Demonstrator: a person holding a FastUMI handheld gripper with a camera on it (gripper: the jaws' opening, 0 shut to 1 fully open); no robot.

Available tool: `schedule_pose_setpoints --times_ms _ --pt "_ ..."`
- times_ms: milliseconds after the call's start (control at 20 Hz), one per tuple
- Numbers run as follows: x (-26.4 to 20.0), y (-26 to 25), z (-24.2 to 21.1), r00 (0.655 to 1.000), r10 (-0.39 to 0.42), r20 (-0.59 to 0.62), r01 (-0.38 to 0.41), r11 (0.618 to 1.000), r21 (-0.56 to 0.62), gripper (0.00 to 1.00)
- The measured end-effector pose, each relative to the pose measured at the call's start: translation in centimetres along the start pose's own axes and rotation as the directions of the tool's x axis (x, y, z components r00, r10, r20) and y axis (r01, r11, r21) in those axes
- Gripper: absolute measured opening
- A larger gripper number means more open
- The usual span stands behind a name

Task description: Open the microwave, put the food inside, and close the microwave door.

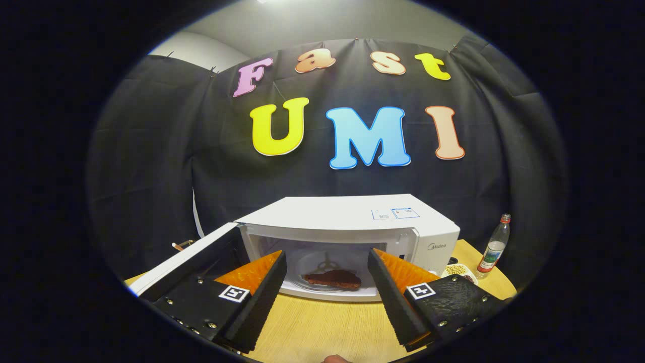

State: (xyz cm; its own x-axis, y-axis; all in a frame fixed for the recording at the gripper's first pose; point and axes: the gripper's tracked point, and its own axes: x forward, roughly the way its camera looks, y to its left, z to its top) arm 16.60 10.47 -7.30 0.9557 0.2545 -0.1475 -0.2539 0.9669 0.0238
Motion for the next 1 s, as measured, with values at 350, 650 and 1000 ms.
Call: schedule_pose_setpoints --times_ms 350,650,1000 --pt "-8.2 3.2 -0.1 0.999 0.041 0.013 -0.042 0.999 0.024 0.98" --pt "-12.8 9.8 -0.5 0.985 0.172 0.027 -0.173 0.984 0.040 0.98" --pt "-16.8 19.6 -0.2 0.922 0.384 0.049 -0.384 0.923 -0.003 0.87"
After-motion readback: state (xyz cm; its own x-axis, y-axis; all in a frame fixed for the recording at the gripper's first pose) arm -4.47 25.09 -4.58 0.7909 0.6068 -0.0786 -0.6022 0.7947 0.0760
